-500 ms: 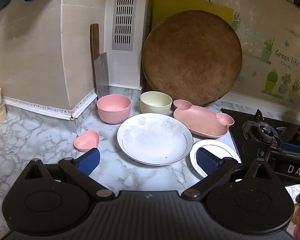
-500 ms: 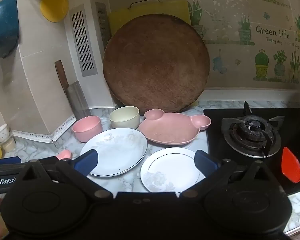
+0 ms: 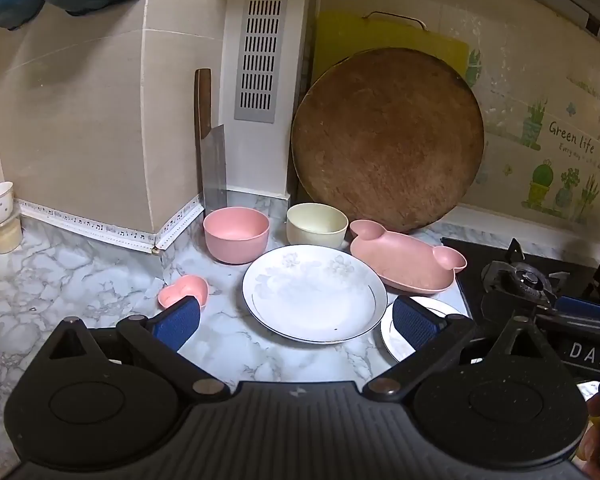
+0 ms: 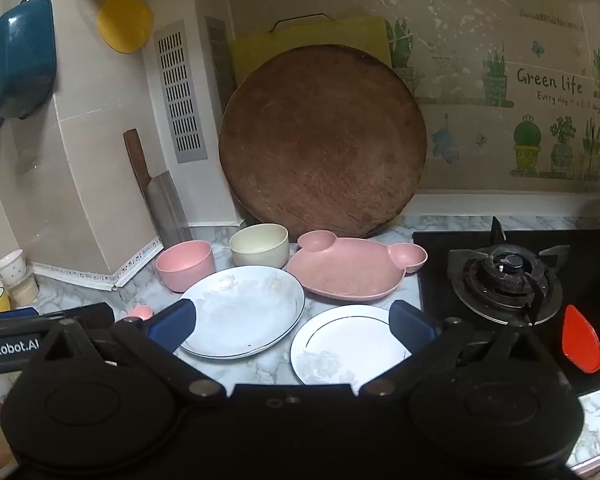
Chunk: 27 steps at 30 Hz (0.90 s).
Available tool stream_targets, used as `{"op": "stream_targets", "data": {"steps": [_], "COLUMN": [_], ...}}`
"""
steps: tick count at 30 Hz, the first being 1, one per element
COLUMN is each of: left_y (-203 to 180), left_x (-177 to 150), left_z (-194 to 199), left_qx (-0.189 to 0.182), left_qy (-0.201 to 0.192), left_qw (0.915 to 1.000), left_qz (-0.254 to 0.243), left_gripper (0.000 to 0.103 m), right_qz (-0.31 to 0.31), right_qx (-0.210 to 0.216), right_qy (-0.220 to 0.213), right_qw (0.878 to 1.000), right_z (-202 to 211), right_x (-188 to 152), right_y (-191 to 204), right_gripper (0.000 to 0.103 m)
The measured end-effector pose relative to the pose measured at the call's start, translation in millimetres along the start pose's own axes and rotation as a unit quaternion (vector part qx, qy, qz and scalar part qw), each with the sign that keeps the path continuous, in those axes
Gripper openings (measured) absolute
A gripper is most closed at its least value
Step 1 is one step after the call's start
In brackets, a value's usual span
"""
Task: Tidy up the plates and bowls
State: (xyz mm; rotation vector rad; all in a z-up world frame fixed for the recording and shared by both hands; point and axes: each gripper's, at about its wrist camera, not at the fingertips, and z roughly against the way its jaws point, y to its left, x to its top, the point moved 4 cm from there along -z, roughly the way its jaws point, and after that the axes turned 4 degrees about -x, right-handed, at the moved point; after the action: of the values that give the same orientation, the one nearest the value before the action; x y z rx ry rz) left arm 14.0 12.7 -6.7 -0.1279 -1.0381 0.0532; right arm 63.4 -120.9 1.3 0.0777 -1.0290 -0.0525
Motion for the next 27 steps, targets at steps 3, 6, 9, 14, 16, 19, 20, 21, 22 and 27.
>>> {"op": "stream_targets", "data": {"steps": [3,6,9,14,16,19,20,21,22,27], "left_y": [1,3,2,4,3,2,1,0,0,-3], "left_x": [0,0,-2,-6,-7,-10,-11,-10,-11,-13], "left_z": [1,4,3,2,3,2,3,2,2,3], "left_qx": [0.006,0.006,0.006,0.007,0.007,0.006,0.006,0.006,0.005,0.003], "left_qy": [0.003,0.003,0.008,0.018,0.02,0.024,0.025,0.027,0.028,0.031], "left_qw": [1.0,1.0,0.9999,0.9998,0.9997,0.9996,0.9996,0.9996,0.9995,0.9995], "left_qz": [0.0,0.003,0.005,0.01,0.012,0.012,0.011,0.01,0.009,0.007], "left_gripper": [0.103,0.103,0.103,0.103,0.103,0.103,0.103,0.103,0.103,0.103], "right_qz": [0.002,0.005,0.011,0.016,0.014,0.013,0.01,0.008,0.007,0.007], "right_qx": [0.005,0.005,-0.003,-0.002,-0.001,-0.005,-0.005,-0.007,-0.007,-0.008], "right_qy": [0.0,-0.002,-0.001,0.006,0.01,0.011,0.012,0.013,0.014,0.017], "right_qw": [1.0,1.0,1.0,1.0,1.0,1.0,1.0,1.0,1.0,1.0], "right_z": [4,7,9,10,9,10,11,11,11,14], "right_x": [0,1,1,0,-1,-3,-3,-3,-4,-4], "right_y": [-1,-1,3,4,3,2,1,0,-1,-4], "right_gripper": [0.103,0.103,0.103,0.103,0.103,0.103,0.103,0.103,0.103,0.103]}}
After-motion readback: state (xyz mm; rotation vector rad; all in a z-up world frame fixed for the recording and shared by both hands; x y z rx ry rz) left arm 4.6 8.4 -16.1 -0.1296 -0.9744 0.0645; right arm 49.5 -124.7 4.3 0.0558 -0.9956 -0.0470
